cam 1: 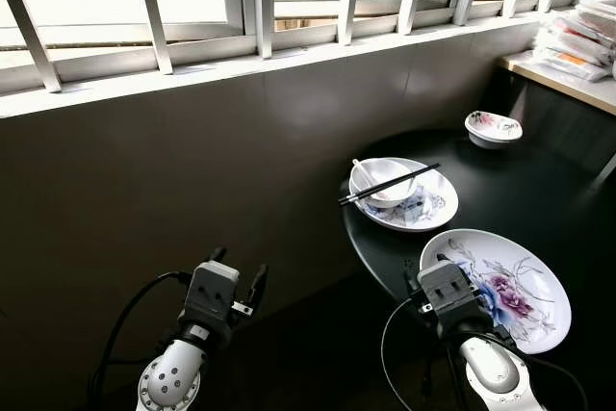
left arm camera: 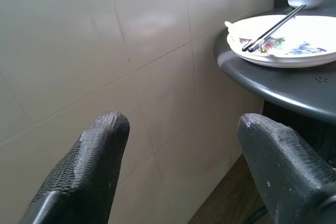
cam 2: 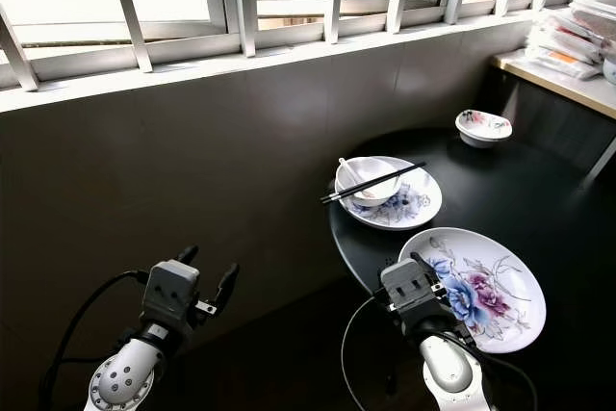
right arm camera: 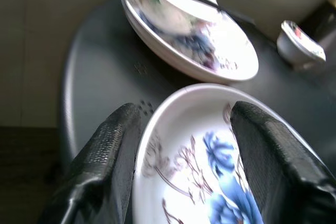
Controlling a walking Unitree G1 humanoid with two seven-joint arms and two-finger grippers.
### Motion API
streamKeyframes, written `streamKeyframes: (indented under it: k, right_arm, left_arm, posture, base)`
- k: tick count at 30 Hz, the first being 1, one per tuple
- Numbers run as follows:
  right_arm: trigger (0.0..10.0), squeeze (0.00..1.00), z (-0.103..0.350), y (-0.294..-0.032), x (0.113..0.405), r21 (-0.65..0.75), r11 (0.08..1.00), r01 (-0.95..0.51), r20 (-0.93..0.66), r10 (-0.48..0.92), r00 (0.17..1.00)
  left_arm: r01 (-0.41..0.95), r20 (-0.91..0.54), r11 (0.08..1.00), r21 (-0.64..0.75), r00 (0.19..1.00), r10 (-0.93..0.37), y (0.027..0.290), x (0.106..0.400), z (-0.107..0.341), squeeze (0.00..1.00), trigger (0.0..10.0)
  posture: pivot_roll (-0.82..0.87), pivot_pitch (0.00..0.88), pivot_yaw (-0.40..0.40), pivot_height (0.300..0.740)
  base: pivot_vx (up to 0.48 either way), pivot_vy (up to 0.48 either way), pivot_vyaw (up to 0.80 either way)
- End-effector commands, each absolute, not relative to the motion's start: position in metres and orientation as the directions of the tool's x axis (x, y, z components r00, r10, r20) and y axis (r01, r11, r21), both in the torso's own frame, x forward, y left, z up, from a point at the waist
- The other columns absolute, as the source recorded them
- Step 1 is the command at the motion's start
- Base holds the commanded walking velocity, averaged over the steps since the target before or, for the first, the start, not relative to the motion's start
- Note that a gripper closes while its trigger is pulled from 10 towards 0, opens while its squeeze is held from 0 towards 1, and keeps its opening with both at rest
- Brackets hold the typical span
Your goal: Kitchen organization
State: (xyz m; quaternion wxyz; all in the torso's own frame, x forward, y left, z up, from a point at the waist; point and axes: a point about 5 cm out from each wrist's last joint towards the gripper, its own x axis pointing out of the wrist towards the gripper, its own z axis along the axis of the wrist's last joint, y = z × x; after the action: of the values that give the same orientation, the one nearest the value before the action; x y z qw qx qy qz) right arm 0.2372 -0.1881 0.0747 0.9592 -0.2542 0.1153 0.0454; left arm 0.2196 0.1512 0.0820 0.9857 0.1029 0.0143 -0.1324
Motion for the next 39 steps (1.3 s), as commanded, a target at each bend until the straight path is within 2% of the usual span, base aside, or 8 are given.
streamKeyframes:
  k: [1,32,33,34,35,37,38,39]
  right_arm:
    - [10.0,0.0,0.07,-0.192,0.238,-0.45,0.881,-0.147,-0.289,0.012,0.957]
    - [10.0,0.0,0.059,-0.195,0.245,-0.408,0.873,-0.268,-0.562,-0.008,0.827]
    - [8.7,0.0,0.06,-0.197,0.245,-0.416,0.875,-0.249,-0.56,-0.031,0.828]
    - [4.5,0.0,0.06,-0.198,0.246,-0.423,0.873,-0.243,-0.561,-0.042,0.827]
    - [2.4,0.0,0.06,-0.198,0.246,-0.426,0.872,-0.24,-0.563,-0.048,0.825]
    - [2.4,0.0,0.06,-0.199,0.246,-0.427,0.873,-0.236,-0.565,-0.054,0.823]
    - [0.0,0.0,0.06,-0.199,0.245,-0.43,0.874,-0.226,-0.567,-0.067,0.821]
    - [0.0,0.0,0.06,-0.199,0.245,-0.426,0.878,-0.219,-0.57,-0.072,0.819]
  left_arm:
    - [0.27,-0.056,0.942,0.198,0.963,-0.264,0.15,0.22,0.083,0.0,10.0]
    - [0.266,-0.059,0.945,0.192,0.964,-0.26,0.148,0.22,0.082,0.0,10.0]
    - [0.265,-0.059,0.945,0.191,0.964,-0.259,0.147,0.219,0.082,0.0,10.0]
    - [0.265,-0.059,0.945,0.19,0.964,-0.258,0.147,0.219,0.082,0.0,10.0]
    - [0.265,-0.06,0.945,0.19,0.964,-0.258,0.147,0.219,0.082,0.0,10.0]
    - [0.265,-0.061,0.946,0.189,0.964,-0.258,0.147,0.219,0.082,0.0,10.0]
    - [0.265,-0.063,0.946,0.188,0.964,-0.258,0.148,0.219,0.082,0.0,10.0]
    - [0.265,-0.064,0.946,0.188,0.964,-0.258,0.148,0.219,0.082,0.0,10.0]
  posture:
    - [0.01,0.0,-0.036,0.74]
    - [0.02,0.0,-0.053,0.74]
    - [0.02,0.0,-0.054,0.74]
    - [0.02,0.0,-0.054,0.74]
    - [0.02,0.0,-0.054,0.74]
    - [0.02,0.0,-0.053,0.74]
    - [0.02,0.0,-0.053,0.74]
    - [0.02,0.0,-0.053,0.74]
  base:
    - [0.0,0.0,0.0]
    - [0.0,0.0,0.0]
    - [0.0,0.0,0.0]
    - [0.0,0.0,0.0]
    - [0.0,0.0,0.0]
    - [0.0,0.0,0.0]
    - [0.0,0.0,0.0]
    - [0.0,0.0,0.0]
